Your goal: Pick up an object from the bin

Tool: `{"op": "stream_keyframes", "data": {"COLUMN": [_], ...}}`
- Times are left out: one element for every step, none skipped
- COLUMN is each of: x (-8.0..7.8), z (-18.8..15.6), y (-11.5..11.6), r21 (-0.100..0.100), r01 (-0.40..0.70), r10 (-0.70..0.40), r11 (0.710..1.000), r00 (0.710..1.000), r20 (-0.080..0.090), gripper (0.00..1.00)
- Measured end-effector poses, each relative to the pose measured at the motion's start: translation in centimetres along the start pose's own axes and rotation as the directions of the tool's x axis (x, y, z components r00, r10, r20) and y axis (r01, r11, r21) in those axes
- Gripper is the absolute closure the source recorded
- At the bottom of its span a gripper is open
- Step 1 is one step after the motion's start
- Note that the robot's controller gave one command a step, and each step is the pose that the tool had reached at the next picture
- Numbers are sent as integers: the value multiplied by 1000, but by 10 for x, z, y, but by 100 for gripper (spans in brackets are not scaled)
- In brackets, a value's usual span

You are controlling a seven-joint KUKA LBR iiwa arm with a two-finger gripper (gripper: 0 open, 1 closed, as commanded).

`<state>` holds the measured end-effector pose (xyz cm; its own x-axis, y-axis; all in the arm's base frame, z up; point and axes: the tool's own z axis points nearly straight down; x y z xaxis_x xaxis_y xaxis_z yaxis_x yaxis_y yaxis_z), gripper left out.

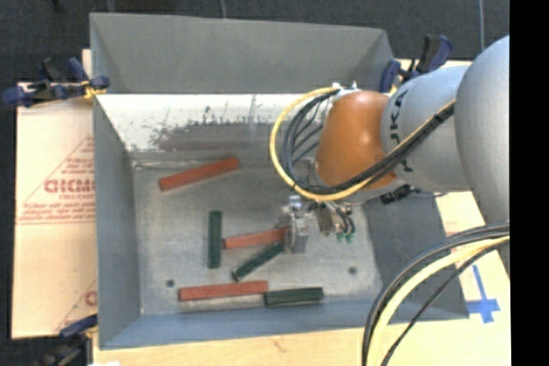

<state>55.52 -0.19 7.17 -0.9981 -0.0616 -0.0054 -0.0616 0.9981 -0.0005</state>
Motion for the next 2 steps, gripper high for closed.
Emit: {"op": "stream_keyframes", "data": {"x": [1,-2], "z": [-34,-243], "y": [-4,4], "r21": [-1,0], "r01": [51,16], "r10": [-51,-16], "r11": [999,1000], "r00": [999,1000], "r20": [-10,7], "gripper": [100,100]}}
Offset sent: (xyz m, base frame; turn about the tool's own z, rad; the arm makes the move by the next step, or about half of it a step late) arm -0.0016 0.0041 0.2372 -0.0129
